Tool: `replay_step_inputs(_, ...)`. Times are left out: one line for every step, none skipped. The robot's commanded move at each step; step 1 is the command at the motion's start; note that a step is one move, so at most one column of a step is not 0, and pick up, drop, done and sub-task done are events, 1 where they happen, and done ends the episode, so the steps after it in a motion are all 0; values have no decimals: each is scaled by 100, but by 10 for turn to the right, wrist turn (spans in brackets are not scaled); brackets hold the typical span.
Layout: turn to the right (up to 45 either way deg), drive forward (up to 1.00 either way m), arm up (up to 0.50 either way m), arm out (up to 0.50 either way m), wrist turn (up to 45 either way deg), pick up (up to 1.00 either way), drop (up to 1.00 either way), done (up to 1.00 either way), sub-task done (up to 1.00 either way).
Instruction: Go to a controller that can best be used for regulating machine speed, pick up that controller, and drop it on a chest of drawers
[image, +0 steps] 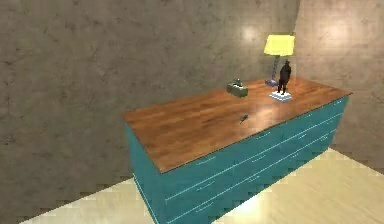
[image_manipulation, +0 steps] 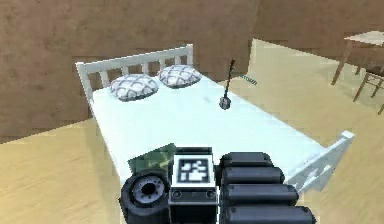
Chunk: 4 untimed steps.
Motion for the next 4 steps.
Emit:
replay_step_inputs(0, 45, 0, 0, 0, 0, 0, 0, 0)
replay_step_inputs(450, 0, 0, 0, 0, 0, 0, 0, 0)
replay_step_inputs(90, 0, 0, 0, 0, 0, 0, 0, 0)
replay_step_inputs(0, 100, 0, 0, 0, 0, 0, 0, 0)
